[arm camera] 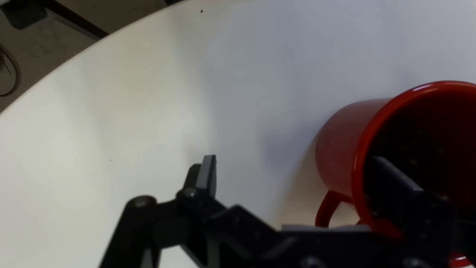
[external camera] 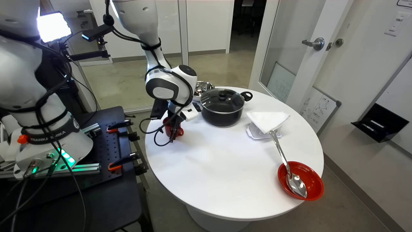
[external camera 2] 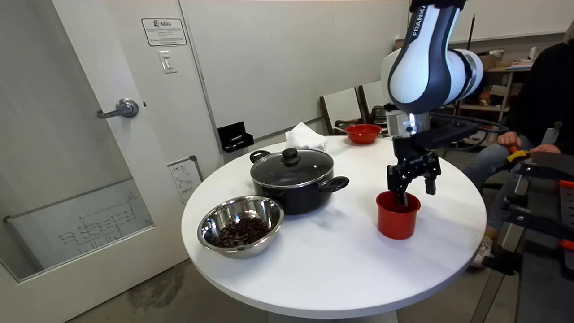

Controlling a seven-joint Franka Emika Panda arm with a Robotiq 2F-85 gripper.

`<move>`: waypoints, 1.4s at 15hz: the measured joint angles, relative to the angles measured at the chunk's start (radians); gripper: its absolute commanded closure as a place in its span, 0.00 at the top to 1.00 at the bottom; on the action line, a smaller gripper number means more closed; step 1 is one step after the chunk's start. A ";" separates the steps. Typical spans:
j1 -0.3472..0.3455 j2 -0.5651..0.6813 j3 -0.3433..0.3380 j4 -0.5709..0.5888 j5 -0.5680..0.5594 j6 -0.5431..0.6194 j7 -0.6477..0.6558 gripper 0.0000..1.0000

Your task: Pour the contents from the orange cup into the silver bowl

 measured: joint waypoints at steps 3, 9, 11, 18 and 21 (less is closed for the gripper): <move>0.000 0.012 -0.008 0.010 0.000 0.000 0.003 1.00; 0.000 0.035 -0.014 0.031 0.000 0.000 0.009 0.53; 0.001 0.044 -0.015 0.038 0.000 0.000 0.011 0.38; 0.009 0.071 -0.017 0.059 0.000 -0.002 0.022 0.00; 0.018 0.071 -0.018 0.066 0.000 -0.004 0.023 0.02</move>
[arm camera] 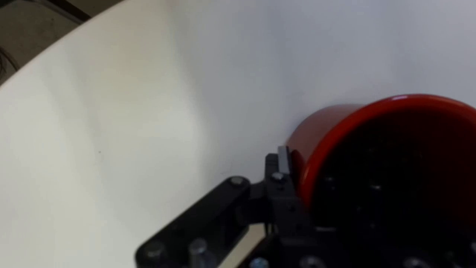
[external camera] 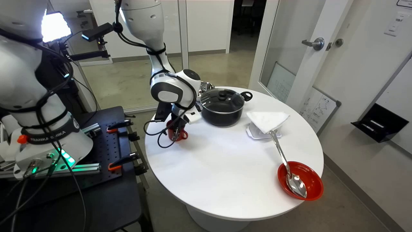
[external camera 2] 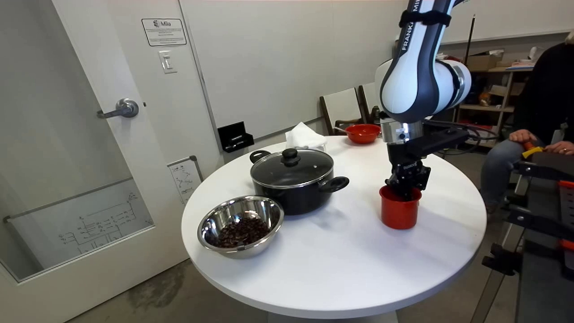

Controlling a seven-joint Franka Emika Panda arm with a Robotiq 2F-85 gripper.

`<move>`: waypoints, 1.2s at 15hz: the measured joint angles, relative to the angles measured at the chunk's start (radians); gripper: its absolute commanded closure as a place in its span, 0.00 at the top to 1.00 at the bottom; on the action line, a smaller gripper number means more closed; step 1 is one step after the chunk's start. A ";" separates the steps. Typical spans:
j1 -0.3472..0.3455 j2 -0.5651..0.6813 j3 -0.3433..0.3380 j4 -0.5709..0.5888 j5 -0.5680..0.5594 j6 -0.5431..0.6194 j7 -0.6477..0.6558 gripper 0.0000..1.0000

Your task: Pour the contents from the orange cup into the silver bowl

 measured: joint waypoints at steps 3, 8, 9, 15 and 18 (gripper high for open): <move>0.013 0.001 0.000 0.003 0.000 0.000 0.000 0.02; 0.113 -0.001 -0.045 0.005 -0.040 0.001 0.066 0.02; 0.159 -0.003 -0.072 0.005 -0.066 0.001 0.106 0.02; 0.394 -0.011 -0.160 0.022 -0.163 -0.024 0.311 0.02; 0.444 -0.024 -0.160 0.050 -0.166 -0.077 0.370 0.02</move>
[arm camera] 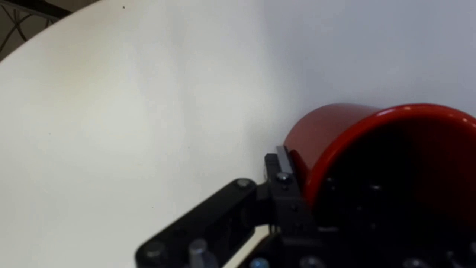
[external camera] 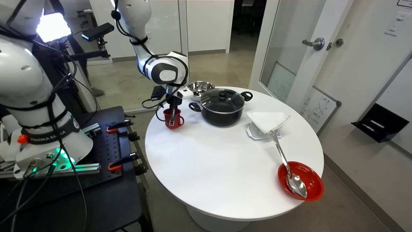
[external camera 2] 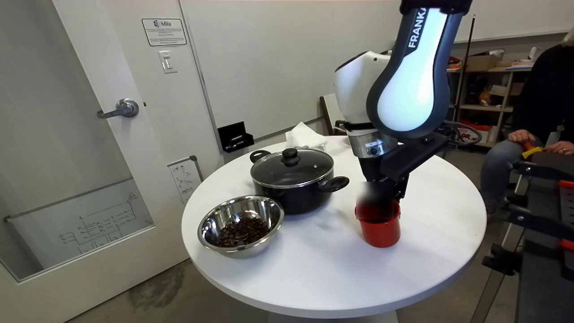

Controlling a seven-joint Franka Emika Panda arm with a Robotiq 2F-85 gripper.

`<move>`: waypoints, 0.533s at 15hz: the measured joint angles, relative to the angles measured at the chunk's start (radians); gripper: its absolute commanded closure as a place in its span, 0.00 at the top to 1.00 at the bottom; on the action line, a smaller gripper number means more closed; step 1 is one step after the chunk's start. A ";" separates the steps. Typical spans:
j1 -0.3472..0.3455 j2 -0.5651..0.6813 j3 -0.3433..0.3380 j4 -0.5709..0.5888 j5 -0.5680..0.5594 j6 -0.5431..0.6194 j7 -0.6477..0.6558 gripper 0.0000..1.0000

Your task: Pour the contents from the orange cup into the silver bowl

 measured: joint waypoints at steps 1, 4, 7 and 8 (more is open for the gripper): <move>0.010 -0.009 0.000 0.009 -0.005 -0.011 0.018 0.02; 0.030 -0.040 0.000 0.025 -0.041 -0.024 0.069 0.02; 0.067 -0.072 -0.012 0.030 -0.129 -0.032 0.147 0.02; 0.088 -0.082 -0.019 0.032 -0.171 -0.040 0.188 0.02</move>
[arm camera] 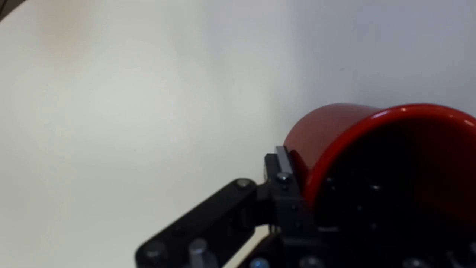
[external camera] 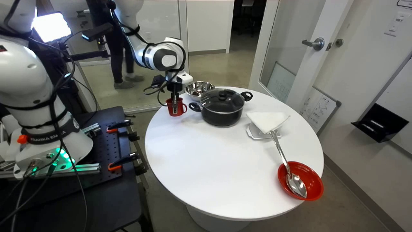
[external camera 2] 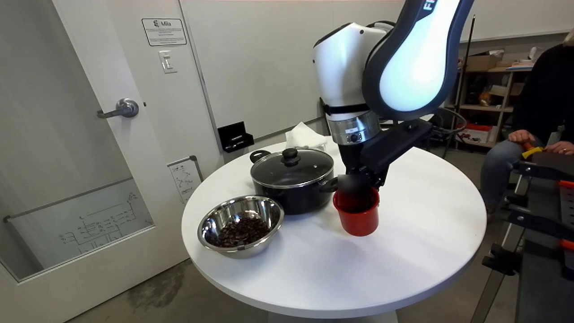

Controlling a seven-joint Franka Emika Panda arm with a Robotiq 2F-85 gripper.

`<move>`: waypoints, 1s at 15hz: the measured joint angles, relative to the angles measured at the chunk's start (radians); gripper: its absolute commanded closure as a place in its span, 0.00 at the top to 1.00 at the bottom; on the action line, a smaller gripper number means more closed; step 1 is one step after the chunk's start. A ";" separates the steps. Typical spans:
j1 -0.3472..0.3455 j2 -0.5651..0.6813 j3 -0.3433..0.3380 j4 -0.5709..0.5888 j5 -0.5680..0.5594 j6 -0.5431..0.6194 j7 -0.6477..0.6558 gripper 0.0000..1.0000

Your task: Pour the contents from the orange cup into the silver bowl

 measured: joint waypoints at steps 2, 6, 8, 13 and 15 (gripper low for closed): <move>0.045 -0.016 -0.013 0.009 -0.089 -0.023 0.088 0.02; 0.101 -0.048 -0.002 0.042 -0.226 -0.088 0.230 0.02; 0.102 -0.059 0.019 0.060 -0.253 -0.113 0.262 0.02; 0.084 -0.073 0.048 0.103 -0.307 -0.117 0.303 0.02; 0.081 -0.073 0.050 0.125 -0.344 -0.117 0.325 0.02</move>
